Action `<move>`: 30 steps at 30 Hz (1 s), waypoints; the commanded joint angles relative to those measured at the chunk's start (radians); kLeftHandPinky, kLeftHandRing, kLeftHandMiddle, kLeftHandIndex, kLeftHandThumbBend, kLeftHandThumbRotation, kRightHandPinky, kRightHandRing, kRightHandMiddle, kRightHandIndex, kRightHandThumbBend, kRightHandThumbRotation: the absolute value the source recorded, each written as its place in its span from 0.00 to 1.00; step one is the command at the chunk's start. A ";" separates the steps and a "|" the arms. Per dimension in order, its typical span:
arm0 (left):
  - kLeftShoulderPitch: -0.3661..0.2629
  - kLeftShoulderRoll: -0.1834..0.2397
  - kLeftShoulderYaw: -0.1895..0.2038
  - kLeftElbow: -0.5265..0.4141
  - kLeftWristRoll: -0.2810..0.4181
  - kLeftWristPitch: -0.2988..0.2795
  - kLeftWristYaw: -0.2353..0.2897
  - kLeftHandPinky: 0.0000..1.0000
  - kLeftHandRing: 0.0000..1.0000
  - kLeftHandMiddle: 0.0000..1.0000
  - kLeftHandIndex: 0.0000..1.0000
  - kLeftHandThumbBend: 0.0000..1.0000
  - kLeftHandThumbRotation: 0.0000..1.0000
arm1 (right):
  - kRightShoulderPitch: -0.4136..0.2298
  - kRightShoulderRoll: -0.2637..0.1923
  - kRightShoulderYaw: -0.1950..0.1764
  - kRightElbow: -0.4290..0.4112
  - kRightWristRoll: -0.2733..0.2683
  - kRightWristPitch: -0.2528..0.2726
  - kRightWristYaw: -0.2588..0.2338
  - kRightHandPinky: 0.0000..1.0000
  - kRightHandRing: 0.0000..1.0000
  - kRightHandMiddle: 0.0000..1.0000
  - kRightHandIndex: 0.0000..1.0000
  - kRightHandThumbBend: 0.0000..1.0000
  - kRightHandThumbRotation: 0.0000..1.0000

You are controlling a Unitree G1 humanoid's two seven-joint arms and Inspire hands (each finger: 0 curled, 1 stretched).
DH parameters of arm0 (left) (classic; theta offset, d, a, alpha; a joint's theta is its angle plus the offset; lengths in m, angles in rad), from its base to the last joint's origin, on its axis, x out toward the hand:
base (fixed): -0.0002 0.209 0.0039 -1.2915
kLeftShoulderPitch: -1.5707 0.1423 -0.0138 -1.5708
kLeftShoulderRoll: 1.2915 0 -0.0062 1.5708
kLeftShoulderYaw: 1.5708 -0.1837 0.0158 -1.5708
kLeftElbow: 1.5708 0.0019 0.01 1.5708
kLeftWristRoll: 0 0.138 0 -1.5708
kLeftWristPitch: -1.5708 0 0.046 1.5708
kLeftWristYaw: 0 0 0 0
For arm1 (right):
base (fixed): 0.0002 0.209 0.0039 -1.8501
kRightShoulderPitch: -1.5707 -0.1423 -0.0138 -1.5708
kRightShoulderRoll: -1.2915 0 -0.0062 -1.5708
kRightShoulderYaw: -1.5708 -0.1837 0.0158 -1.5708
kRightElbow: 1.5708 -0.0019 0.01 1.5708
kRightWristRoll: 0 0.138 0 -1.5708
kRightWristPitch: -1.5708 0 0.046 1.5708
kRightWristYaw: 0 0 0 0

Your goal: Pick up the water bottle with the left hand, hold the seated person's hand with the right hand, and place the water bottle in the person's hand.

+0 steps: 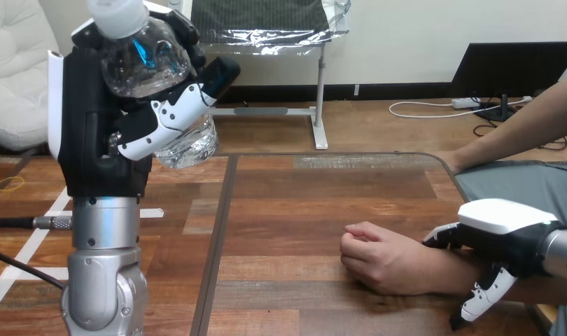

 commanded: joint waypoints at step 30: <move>-0.032 -0.009 0.020 -0.024 -0.028 -0.011 -0.006 0.23 0.29 0.35 0.39 0.60 0.00 | -0.049 0.033 0.096 0.070 -0.132 0.041 -0.143 0.49 0.65 0.69 0.71 1.00 0.29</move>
